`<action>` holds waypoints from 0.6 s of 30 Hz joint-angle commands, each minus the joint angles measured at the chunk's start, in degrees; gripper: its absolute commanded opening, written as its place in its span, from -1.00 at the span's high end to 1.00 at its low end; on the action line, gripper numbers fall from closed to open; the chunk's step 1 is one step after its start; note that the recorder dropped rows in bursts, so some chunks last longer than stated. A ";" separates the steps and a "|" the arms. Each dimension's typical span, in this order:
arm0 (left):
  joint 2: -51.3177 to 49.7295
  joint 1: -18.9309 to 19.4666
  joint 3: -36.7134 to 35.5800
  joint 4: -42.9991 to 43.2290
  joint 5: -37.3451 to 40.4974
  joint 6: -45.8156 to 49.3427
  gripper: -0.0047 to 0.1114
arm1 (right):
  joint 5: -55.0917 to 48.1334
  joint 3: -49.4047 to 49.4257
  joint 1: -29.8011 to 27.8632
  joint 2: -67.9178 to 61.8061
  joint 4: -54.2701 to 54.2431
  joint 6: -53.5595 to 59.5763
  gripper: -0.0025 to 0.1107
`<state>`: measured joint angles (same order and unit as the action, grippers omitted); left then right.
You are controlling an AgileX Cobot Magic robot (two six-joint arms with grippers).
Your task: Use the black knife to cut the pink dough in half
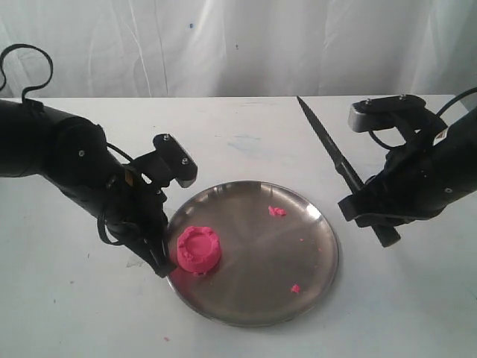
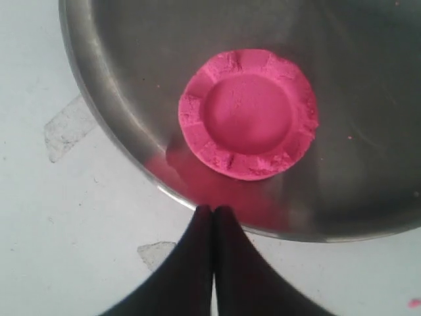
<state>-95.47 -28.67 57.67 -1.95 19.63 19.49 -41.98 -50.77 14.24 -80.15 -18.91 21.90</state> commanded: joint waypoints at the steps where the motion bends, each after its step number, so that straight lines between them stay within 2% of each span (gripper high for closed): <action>1: -1.77 -0.09 -0.30 -0.39 0.73 0.24 0.92 | 0.42 0.21 -0.02 -0.04 0.41 -1.59 0.96; 9: -4.67 -0.09 -0.30 -7.69 -2.09 0.24 0.92 | 0.42 0.21 -0.02 -0.04 0.41 -1.59 0.96; 18: -6.76 -0.09 -0.30 -8.74 -4.36 0.24 0.92 | 0.30 0.21 -0.02 -0.04 -1.64 -1.59 0.96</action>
<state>-101.36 -28.67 57.67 -9.56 15.63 19.58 -41.98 -50.77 14.24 -80.15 -19.32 20.60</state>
